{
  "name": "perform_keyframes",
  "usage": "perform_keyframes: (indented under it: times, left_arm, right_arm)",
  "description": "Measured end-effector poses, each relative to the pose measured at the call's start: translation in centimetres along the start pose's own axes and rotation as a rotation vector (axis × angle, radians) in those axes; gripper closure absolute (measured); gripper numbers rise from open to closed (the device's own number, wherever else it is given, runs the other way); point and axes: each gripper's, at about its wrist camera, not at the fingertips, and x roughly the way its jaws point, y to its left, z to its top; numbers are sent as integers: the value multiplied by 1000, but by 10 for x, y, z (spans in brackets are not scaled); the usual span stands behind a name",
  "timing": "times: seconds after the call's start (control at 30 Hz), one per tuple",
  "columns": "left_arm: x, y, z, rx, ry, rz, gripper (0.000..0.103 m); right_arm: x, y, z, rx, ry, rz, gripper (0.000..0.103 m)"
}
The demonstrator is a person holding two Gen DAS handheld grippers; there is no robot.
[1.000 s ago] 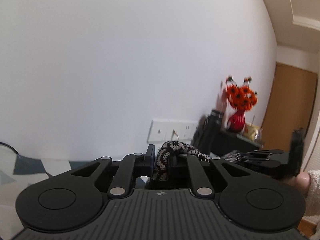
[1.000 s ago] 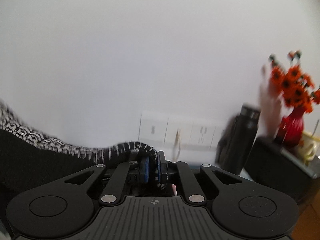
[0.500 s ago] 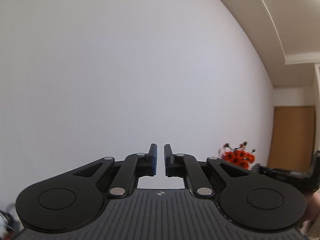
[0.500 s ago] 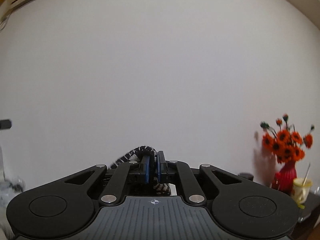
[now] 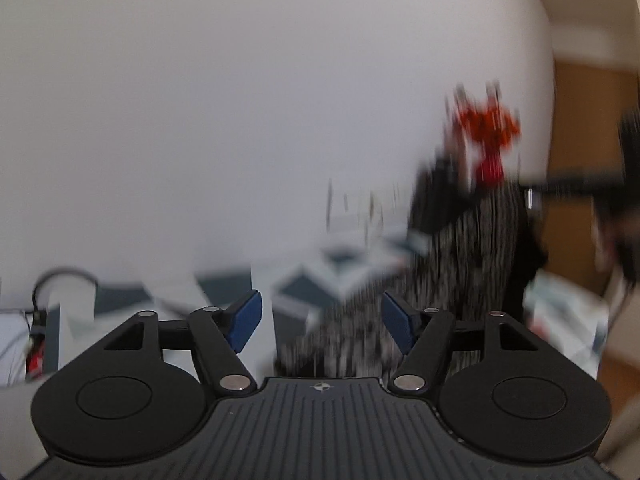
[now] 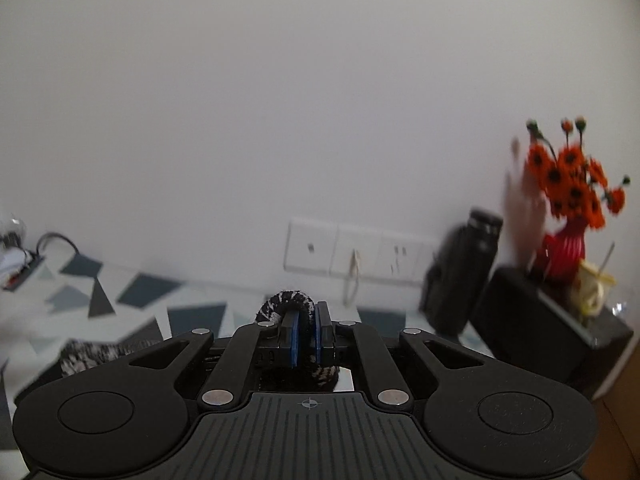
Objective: Fold clothes
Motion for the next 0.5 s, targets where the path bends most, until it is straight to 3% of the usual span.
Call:
perform_keyframes:
  times: [0.13, 0.27, 0.5]
  left_arm:
    - [19, -20, -33, 123, 127, 25, 12]
    - [26, -29, -53, 238, 199, 37, 12]
    - [45, -28, -56, 275, 220, 122, 12]
  right_arm:
    - [6, -5, -12, 26, 33, -13, 96]
    - [0, -3, -17, 34, 42, -13, 96]
    - [2, -9, -19, 45, 55, -12, 96]
